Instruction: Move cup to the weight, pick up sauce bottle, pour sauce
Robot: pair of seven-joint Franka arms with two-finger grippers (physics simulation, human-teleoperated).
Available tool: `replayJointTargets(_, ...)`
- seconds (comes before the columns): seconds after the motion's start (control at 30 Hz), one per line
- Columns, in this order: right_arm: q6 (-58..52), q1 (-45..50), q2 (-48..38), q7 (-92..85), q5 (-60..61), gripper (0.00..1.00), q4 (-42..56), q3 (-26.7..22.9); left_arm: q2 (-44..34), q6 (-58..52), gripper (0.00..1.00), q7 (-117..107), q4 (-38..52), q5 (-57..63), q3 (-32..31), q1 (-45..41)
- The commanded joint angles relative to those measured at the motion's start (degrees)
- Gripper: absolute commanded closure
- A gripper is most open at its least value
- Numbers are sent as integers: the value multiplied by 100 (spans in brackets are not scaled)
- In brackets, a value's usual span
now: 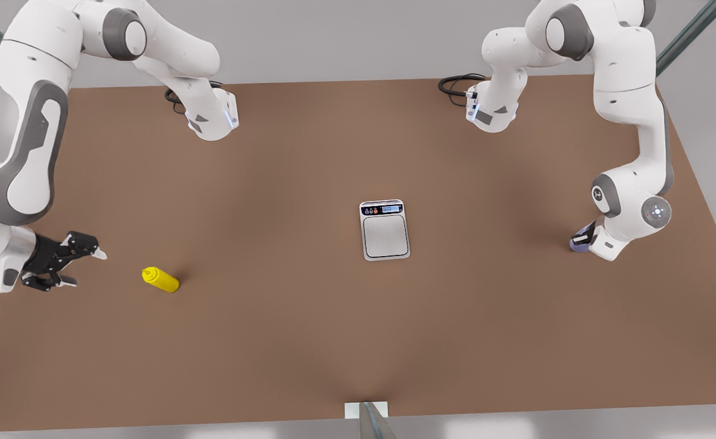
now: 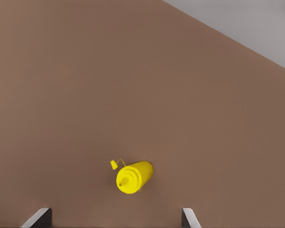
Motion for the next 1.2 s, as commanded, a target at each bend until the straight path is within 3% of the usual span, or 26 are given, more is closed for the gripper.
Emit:
replayJointTargets(0.0, 126, -8, -3, -240, 36, 0, -81, 0, -11, -12, 79, 40, 0, -697, -11, 2)
replayJointTargets(0.2, 1366, -860, 15, -4643, 1916, 0, -1549, 0, -55, 330, 79, 40, -17, -951, -389, -24)
replayJointTargets(0.33, 1113, -1344, 867, -6586, 3481, 0, -1725, 0, -99, 409, 79, -39, -35, -1022, -618, -191)
replayJointTargets(0.67, 637, -1379, 1913, -7826, 3965, 0, -1699, 27, -99, 585, 79, -1243, -26, -1171, -627, -1465)
replayJointTargets(1.17, 707, -1203, 2379, -8055, 4536, 0, -1558, 448, -143, 699, 79, -3203, -17, -1163, -600, -2916)
